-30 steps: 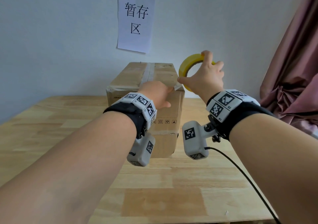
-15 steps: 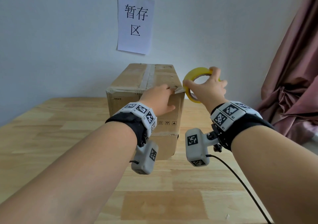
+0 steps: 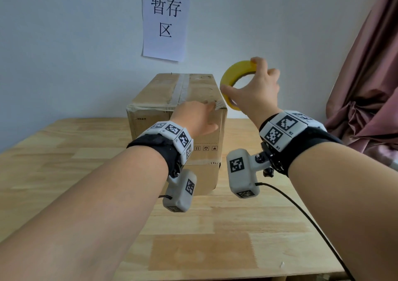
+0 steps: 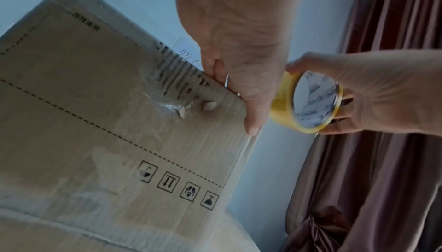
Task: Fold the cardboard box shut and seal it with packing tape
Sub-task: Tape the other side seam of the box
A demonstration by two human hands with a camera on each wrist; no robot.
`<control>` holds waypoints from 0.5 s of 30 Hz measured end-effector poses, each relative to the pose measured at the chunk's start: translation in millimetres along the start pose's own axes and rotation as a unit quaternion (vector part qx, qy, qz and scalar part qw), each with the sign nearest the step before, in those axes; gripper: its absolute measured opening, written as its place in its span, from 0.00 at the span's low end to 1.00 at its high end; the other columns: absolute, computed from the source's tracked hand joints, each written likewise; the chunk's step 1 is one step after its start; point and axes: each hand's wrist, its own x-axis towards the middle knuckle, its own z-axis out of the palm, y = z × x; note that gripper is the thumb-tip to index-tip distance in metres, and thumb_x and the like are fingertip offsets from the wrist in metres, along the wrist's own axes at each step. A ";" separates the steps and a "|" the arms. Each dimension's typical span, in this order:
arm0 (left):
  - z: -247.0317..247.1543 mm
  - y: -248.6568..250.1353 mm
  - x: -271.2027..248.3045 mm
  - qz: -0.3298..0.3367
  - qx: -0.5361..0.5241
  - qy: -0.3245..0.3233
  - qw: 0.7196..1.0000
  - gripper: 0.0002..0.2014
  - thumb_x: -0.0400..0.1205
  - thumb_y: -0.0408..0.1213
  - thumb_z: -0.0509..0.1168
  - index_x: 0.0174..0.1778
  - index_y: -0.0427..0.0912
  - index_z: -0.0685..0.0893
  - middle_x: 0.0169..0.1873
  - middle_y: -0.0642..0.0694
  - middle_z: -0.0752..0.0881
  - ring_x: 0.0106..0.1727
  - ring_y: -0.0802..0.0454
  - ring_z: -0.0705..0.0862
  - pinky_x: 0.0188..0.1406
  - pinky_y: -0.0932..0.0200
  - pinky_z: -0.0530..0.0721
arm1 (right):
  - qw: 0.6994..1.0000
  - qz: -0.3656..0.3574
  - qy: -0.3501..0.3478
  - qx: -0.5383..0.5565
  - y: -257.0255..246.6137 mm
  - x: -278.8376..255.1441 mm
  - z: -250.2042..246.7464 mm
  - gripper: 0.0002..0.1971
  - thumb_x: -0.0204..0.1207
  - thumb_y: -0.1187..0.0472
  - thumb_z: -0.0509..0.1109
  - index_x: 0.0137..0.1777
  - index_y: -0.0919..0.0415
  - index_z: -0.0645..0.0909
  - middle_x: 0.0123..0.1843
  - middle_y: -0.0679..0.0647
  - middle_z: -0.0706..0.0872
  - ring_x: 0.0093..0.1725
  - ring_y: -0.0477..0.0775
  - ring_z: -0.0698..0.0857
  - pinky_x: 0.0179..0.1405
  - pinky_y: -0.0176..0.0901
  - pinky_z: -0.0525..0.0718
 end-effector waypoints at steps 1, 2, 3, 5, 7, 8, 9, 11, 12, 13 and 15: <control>0.2 -0.2 -0.5 0.000 0.000 0.004 1.000 0.30 0.82 0.55 0.58 0.78 0.48 0.65 0.72 0.44 0.77 0.62 0.40 0.82 0.52 0.47 0.85 | 1.000 -0.008 0.004 -0.014 -1.4 1.1 -1.6 0.42 0.64 0.45 0.78 0.76 0.46 0.62 0.68 0.56 0.66 0.65 0.62 0.70 0.51 0.47 0.72; 0.3 0.0 -1.3 -0.001 0.001 0.004 1.000 0.29 0.82 0.55 0.58 0.78 0.48 0.65 0.69 0.43 0.79 0.60 0.40 0.83 0.49 0.48 0.85 | 1.000 -0.007 0.011 -0.029 -0.3 2.2 -3.2 0.41 0.64 0.45 0.78 0.76 0.46 0.63 0.69 0.56 0.65 0.65 0.62 0.69 0.50 0.48 0.72; 0.0 0.4 -1.6 -0.001 0.003 0.004 1.000 0.29 0.82 0.54 0.58 0.79 0.48 0.64 0.66 0.43 0.80 0.58 0.40 0.83 0.46 0.50 0.84 | 0.999 -0.003 0.021 -0.047 2.4 2.9 -5.5 0.40 0.64 0.45 0.78 0.75 0.46 0.63 0.69 0.56 0.65 0.65 0.63 0.69 0.49 0.49 0.72; -0.5 3.1 -2.4 0.000 0.009 0.004 1.000 0.29 0.82 0.53 0.59 0.79 0.48 0.64 0.63 0.43 0.81 0.56 0.40 0.83 0.41 0.52 0.81 | 0.996 0.007 0.028 -0.083 11.1 2.7 -10.0 0.40 0.63 0.45 0.78 0.75 0.46 0.63 0.70 0.56 0.64 0.65 0.64 0.69 0.47 0.51 0.73; -0.3 6.7 -1.3 0.002 0.010 0.006 1.000 0.29 0.82 0.55 0.59 0.78 0.48 0.65 0.63 0.44 0.80 0.56 0.40 0.83 0.40 0.52 0.79 | 0.995 0.013 0.024 -0.094 17.5 1.8 -12.8 0.41 0.64 0.46 0.78 0.75 0.45 0.62 0.70 0.56 0.63 0.65 0.63 0.68 0.47 0.51 0.73; -0.4 7.9 -0.1 0.000 0.009 0.004 1.000 0.29 0.81 0.56 0.59 0.77 0.48 0.66 0.62 0.44 0.80 0.56 0.41 0.83 0.39 0.53 0.78 | 0.995 0.017 0.020 -0.093 18.4 1.9 -13.1 0.41 0.64 0.46 0.78 0.75 0.46 0.62 0.70 0.56 0.63 0.65 0.63 0.68 0.48 0.51 0.73; -1.0 9.0 0.8 -0.003 0.007 -0.002 1.000 0.29 0.81 0.56 0.59 0.77 0.48 0.67 0.61 0.44 0.81 0.55 0.41 0.83 0.38 0.54 0.78 | 0.996 0.023 0.016 -0.090 17.7 1.9 -13.3 0.40 0.64 0.46 0.78 0.75 0.45 0.62 0.71 0.56 0.63 0.66 0.63 0.68 0.48 0.51 0.73; -3.7 11.0 2.9 -0.006 0.010 -0.016 1.000 0.29 0.81 0.57 0.59 0.77 0.48 0.67 0.60 0.43 0.82 0.54 0.42 0.83 0.37 0.54 0.78 | 0.996 0.030 0.010 -0.088 14.5 3.1 -13.3 0.40 0.64 0.46 0.78 0.75 0.45 0.62 0.71 0.56 0.63 0.66 0.63 0.68 0.48 0.51 0.72; -6.0 12.3 3.4 -0.002 0.017 -0.021 1.000 0.30 0.81 0.57 0.59 0.77 0.48 0.66 0.58 0.43 0.83 0.54 0.42 0.83 0.37 0.54 0.79 | 0.995 0.030 0.005 -0.091 13.4 3.9 -13.3 0.40 0.64 0.46 0.78 0.75 0.45 0.62 0.71 0.56 0.63 0.66 0.63 0.68 0.48 0.50 0.72; -8.6 13.9 3.9 0.004 0.030 -0.024 0.999 0.30 0.81 0.58 0.58 0.78 0.49 0.65 0.57 0.43 0.83 0.54 0.42 0.83 0.37 0.54 0.79 | 0.995 0.030 -0.001 -0.093 13.0 4.5 -13.2 0.41 0.65 0.46 0.78 0.75 0.45 0.62 0.71 0.56 0.63 0.66 0.63 0.68 0.48 0.51 0.72; -13.2 19.0 4.8 0.018 0.057 -0.034 0.998 0.32 0.81 0.58 0.59 0.80 0.50 0.62 0.55 0.42 0.84 0.53 0.42 0.84 0.35 0.54 0.78 | 0.995 0.035 -0.012 -0.094 15.4 5.7 -13.5 0.41 0.65 0.46 0.79 0.75 0.45 0.62 0.71 0.56 0.63 0.67 0.63 0.68 0.49 0.51 0.72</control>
